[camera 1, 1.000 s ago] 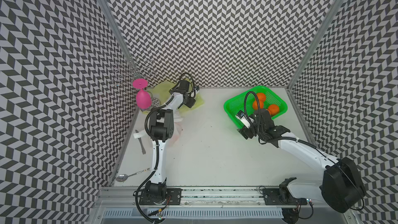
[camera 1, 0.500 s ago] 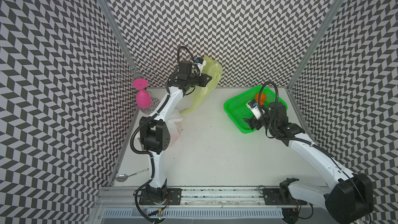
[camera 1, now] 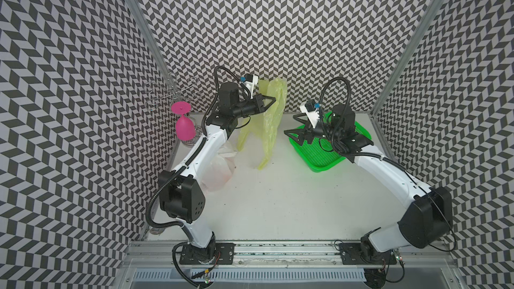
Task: Place the oranges into plastic bags & tie knots
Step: Open the plastic bag at the center of the board.
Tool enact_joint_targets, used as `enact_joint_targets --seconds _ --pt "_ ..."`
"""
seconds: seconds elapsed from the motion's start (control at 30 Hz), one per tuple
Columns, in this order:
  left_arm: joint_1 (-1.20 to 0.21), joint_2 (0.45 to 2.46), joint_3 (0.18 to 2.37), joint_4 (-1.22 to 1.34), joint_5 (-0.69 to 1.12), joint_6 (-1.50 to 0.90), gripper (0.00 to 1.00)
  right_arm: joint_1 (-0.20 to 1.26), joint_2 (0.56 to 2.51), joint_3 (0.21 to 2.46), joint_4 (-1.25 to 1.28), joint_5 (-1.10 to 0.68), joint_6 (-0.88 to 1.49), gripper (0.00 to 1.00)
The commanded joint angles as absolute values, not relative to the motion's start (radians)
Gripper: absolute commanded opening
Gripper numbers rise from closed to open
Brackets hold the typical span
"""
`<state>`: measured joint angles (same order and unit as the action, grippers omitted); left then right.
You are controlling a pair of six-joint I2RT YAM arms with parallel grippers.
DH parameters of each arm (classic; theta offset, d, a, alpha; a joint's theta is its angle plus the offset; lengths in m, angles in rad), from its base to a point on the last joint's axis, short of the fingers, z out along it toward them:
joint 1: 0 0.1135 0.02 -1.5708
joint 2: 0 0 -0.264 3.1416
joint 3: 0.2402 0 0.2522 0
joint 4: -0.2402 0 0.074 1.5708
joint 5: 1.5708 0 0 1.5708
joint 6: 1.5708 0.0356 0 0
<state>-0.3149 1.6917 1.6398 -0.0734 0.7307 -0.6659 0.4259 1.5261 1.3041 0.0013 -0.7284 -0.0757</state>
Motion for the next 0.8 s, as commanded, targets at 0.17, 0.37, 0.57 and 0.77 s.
enact_joint_targets --seconds 0.17,0.37,0.57,0.77 --pt "-0.349 1.603 1.57 0.069 0.743 -0.773 0.09 0.448 1.651 1.368 0.207 -0.937 0.119 0.82" --pt "-0.35 1.592 1.554 0.068 0.744 -0.74 0.16 0.441 1.648 1.343 0.256 -0.996 0.183 0.23" --pt "-0.322 1.571 1.588 -0.035 0.774 -0.522 0.46 0.379 1.584 1.323 0.257 -1.038 0.235 0.0" --pt "-0.234 1.477 1.515 -0.117 0.862 -0.199 0.65 0.308 1.525 1.279 0.314 -1.141 0.342 0.0"
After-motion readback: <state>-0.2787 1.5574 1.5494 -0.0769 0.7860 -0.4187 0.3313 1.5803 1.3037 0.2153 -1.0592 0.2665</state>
